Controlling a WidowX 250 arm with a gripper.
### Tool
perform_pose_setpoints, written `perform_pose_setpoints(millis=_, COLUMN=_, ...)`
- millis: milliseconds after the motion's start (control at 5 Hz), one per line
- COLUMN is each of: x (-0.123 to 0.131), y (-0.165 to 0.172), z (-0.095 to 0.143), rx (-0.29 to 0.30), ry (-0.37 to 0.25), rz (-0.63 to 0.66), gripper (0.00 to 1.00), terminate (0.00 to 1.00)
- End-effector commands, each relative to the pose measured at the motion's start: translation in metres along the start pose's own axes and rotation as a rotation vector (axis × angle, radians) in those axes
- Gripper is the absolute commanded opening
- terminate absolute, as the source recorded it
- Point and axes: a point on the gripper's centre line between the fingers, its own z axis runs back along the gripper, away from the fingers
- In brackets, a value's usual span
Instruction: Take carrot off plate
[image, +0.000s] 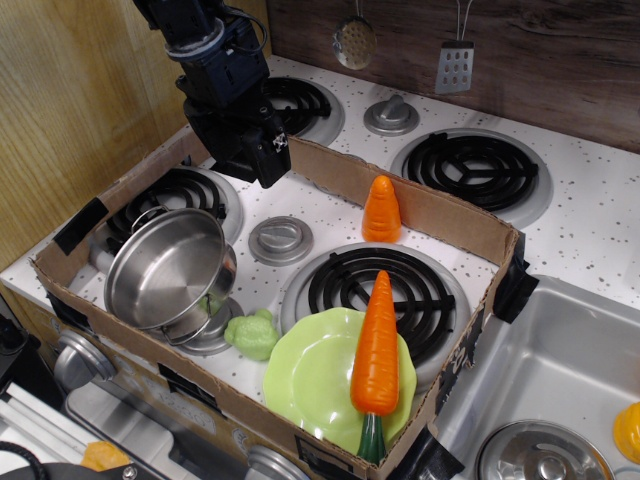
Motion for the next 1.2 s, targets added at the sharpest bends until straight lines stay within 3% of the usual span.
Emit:
perform_pose_setpoints(millis=0, x=0.000, y=0.000, z=0.000, rx=0.000, ry=0.000, rz=0.000, gripper=1.00, terminate=0.00)
perform_pose_setpoints(millis=400, x=0.019, y=-0.007, z=0.032, rx=0.094, ry=0.017, rz=0.029, gripper=1.00, terminate=0.00)
perform_pose_setpoints(millis=600, x=0.020, y=-0.024, z=0.046, rx=0.118, ry=-0.006, rz=0.121, gripper=1.00, terminate=0.00)
perform_pose_setpoints(millis=800, x=0.011, y=-0.051, z=0.048, rx=0.109, ry=-0.029, rz=0.380, gripper=1.00, terminate=0.00)
perform_pose_setpoints(millis=1000, x=-0.002, y=-0.085, z=0.040, rx=0.109, ry=-0.059, rz=0.481, gripper=1.00, terminate=0.00)
